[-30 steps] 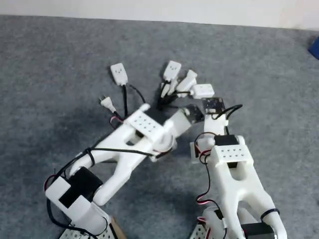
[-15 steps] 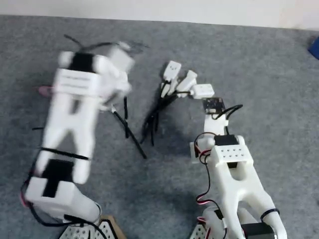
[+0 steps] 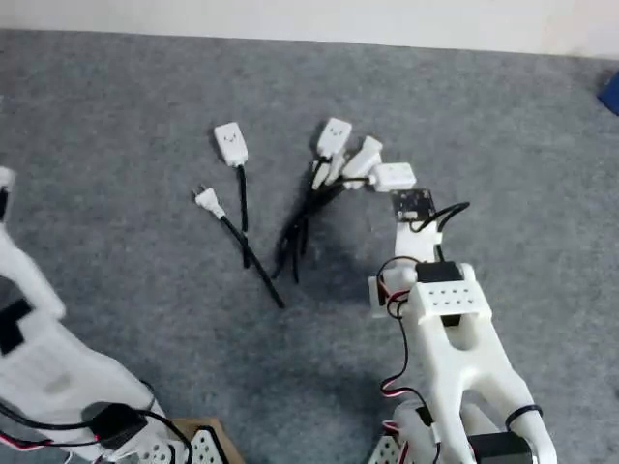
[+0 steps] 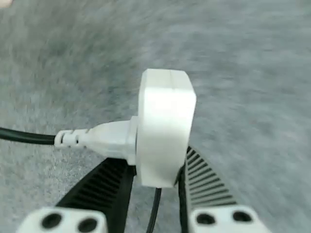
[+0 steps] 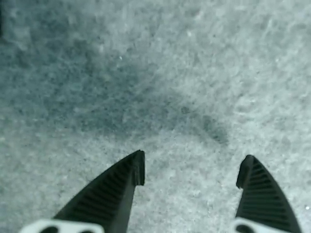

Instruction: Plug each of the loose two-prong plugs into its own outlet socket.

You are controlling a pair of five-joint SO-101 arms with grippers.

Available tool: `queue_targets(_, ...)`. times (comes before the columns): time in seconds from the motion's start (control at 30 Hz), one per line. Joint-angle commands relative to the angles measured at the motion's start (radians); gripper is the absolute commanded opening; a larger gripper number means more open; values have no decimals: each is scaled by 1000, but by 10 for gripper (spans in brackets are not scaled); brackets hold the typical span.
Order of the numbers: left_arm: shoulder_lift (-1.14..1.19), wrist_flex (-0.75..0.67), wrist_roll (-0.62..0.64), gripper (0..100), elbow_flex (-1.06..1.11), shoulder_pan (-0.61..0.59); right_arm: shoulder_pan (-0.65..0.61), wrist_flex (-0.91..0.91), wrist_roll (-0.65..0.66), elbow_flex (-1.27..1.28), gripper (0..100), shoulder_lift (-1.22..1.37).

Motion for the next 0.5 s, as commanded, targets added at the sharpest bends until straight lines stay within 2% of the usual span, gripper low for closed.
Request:
queue_targets(0.0,105,-64,71,5,-194,-73,12,4,14,-21,299,-8)
queue_targets(0.3,509,37,74,5,-728,-139,12,4,15,-21,299,-8)
queue_targets(0.47,653,43,72,5,-952,-186,12,4,17,-21,299,-8)
